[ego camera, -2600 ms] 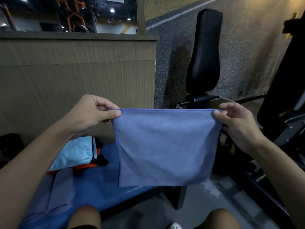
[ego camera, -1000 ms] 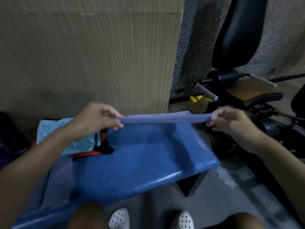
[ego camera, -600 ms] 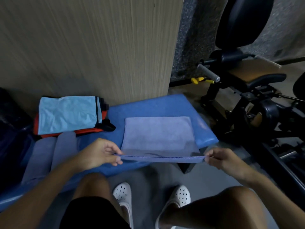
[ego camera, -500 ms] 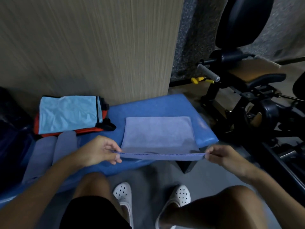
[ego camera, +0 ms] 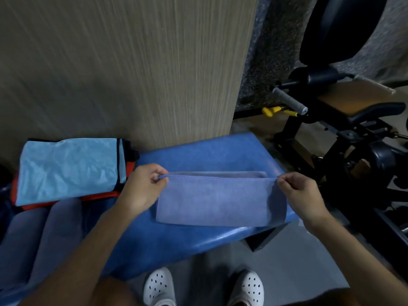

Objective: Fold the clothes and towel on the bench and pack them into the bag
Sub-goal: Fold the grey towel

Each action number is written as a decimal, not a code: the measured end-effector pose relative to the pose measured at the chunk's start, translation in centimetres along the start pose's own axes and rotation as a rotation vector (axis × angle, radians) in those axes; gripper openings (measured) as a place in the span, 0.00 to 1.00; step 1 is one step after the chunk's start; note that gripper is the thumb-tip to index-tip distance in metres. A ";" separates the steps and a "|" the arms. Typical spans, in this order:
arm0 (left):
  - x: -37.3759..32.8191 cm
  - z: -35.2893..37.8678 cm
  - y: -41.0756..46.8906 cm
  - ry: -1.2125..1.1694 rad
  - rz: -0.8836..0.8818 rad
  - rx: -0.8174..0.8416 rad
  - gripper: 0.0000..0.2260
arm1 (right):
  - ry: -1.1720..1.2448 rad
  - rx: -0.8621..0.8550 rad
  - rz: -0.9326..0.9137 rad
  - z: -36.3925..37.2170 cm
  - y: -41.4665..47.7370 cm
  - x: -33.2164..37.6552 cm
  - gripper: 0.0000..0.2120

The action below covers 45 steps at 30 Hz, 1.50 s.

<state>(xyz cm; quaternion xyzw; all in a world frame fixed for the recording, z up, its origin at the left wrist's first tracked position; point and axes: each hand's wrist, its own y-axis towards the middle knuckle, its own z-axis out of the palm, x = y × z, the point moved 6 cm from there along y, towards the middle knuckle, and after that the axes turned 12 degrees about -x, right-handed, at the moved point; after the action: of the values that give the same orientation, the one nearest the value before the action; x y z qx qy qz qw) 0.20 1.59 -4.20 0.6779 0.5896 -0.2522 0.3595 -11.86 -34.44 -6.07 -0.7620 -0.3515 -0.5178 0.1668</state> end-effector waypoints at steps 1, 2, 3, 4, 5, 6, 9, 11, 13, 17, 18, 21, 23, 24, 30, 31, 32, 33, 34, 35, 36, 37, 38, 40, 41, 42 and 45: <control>0.3 0.7 0.7 0.039 0.015 -0.017 0.08 | -0.026 -0.020 0.009 0.8 0.8 -0.5 0.08; 0.5 1.3 1.4 0.085 0.031 -0.034 0.07 | -0.059 -0.038 0.010 1.5 1.6 -0.9 0.08; 0.7 1.9 1.9 0.128 0.041 -0.053 0.06 | -0.097 -0.051 0.005 2.2 2.2 -1.2 0.08; 0.9 2.4 2.3 0.162 0.042 -0.069 0.06 | -0.132 -0.057 -0.008 2.8 2.7 -1.4 0.08; 1.1 3.0 2.6 0.193 0.040 -0.078 0.06 | -0.170 -0.060 -0.032 3.4 2.9 -1.4 0.07; 1.3 3.5 2.8 0.221 0.036 -0.082 0.06 | -0.211 -0.064 -0.068 3.8 3.1 -1.3 0.05; 2.3 4.8 3.1 0.255 0.015 -0.078 0.06 | -0.314 -0.093 -0.138 4.8 3.3 -1.5 0.05; 2.8 5.2 3.1 0.277 0.013 -0.070 0.07 | -0.361 -0.105 -0.164 5.2 3.4 -1.8 0.05; 3.1 5.2 3.3 0.301 0.018 -0.082 0.07 | -0.409 -0.091 -0.196 5.4 3.7 -2.1 0.04; 2.9 5.3 3.7 0.333 0.022 -0.085 0.07 | -0.442 -0.062 -0.229 5.3 4.0 -2.0 0.03; 2.9 5.3 3.9 0.343 0.015 -0.079 0.06 | -0.456 -0.060 -0.234 5.3 4.2 -2.0 0.03; 3.0 5.6 4.3 0.361 -0.008 -0.054 0.06 | -0.486 -0.055 -0.224 5.6 4.5 -2.0 0.04; 3.0 5.6 4.4 0.363 -0.009 -0.053 0.05 | -0.504 -0.053 -0.220 5.7 4.7 -2.0 0.04; 3.1 5.6 4.5 0.365 -0.011 -0.054 0.05 | -0.514 -0.053 -0.217 5.8 4.7 -2.0 0.05; 3.1 5.9 5.0 0.401 0.006 -0.074 0.05 | -0.556 -0.053 -0.207 6.0 4.8 -2.0 0.06; 3.1 6.0 5.0 0.408 0.012 -0.077 0.05 | -0.567 -0.054 -0.208 6.1 4.7 -1.9 0.06; 3.2 6.1 5.1 0.417 0.015 -0.078 0.05 | -0.580 -0.056 -0.207 6.1 4.7 -1.8 0.06; 3.3 6.2 5.1 0.430 0.019 -0.078 0.05 | -0.594 -0.061 -0.207 6.2 4.6 -1.8 0.06; 3.3 6.3 5.2 0.445 0.023 -0.073 0.05 | -0.608 -0.066 -0.207 6.3 4.5 -1.7 0.07; 3.4 6.4 5.2 0.459 0.026 -0.065 0.05 | -0.617 -0.071 -0.208 6.3 4.4 -1.6 0.07; 3.4 6.5 5.1 0.467 0.027 -0.059 0.04 | -0.615 -0.070 -0.206 6.3 4.3 -1.5 0.07; 3.3 6.6 5.0 0.482 0.027 -0.057 0.04 | -0.599 -0.066 -0.197 6.3 4.2 -1.4 0.08; 3.0 6.5 4.8 0.515 0.046 -0.077 0.07 | -0.570 -0.058 -0.182 6.1 4.1 -1.2 0.11; 1.4 6.3 4.1 0.642 0.186 -0.169 0.15 | -0.523 -0.033 -0.152 5.6 3.7 -0.9 0.17; 0.2 6.3 3.3 0.651 0.287 -0.206 0.17 | -0.513 -0.017 -0.144 5.3 3.4 -0.8 0.19; -0.9 6.7 2.3 0.608 0.392 -0.203 0.18 | -0.511 0.003 -0.130 4.8 2.9 -1.0 0.21; -1.7 9.4 -0.4 0.487 0.504 0.046 0.23 | -0.521 0.134 -0.081 3.7 1.3 -2.0 0.22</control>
<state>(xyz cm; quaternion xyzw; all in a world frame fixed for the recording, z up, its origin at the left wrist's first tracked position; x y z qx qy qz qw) 0.23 -6.85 -8.74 0.8503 0.4665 0.0005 0.2437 -8.90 -33.75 -9.28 -0.8420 -0.4463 -0.2861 0.1001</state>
